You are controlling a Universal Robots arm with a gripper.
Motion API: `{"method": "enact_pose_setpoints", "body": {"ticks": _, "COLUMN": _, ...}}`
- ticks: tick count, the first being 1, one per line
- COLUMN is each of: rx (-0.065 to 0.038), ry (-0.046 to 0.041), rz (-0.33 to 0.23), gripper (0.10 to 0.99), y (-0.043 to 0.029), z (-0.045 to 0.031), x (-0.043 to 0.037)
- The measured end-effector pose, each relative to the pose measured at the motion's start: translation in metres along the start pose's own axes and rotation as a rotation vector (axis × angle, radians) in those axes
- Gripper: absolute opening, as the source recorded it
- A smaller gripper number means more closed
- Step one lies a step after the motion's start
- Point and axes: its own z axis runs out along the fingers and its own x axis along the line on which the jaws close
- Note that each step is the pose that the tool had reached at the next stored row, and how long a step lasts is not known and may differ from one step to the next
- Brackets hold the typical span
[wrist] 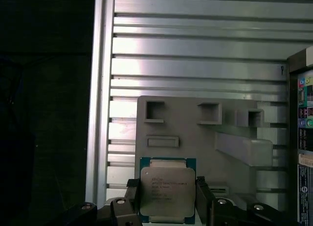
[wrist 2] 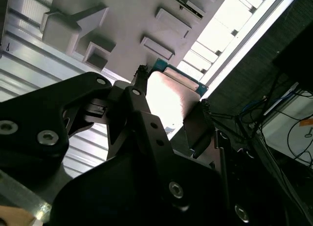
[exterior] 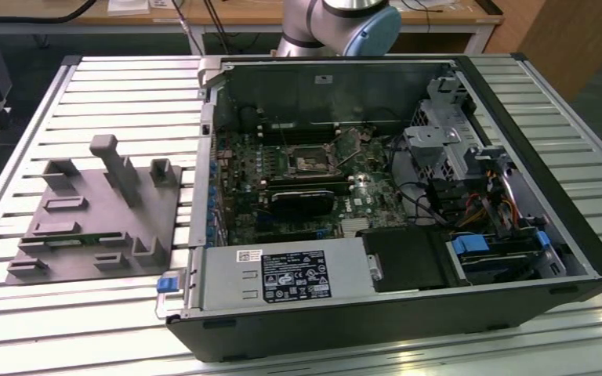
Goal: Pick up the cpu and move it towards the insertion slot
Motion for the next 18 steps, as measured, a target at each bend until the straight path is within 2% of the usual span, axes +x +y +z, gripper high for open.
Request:
{"method": "enact_pose_setpoints", "body": {"ticks": 7, "rx": 0.000, "ry": 0.0001, "rz": 0.000, "gripper": 0.545, "y": 0.0008, "z": -0.0095, "x": 0.0000}}
{"method": "enact_pose_setpoints", "body": {"ticks": 18, "rx": 0.000, "ry": 0.0001, "rz": 0.001, "gripper": 0.545, "y": 0.0024, "z": -0.0327, "x": 0.0000}}
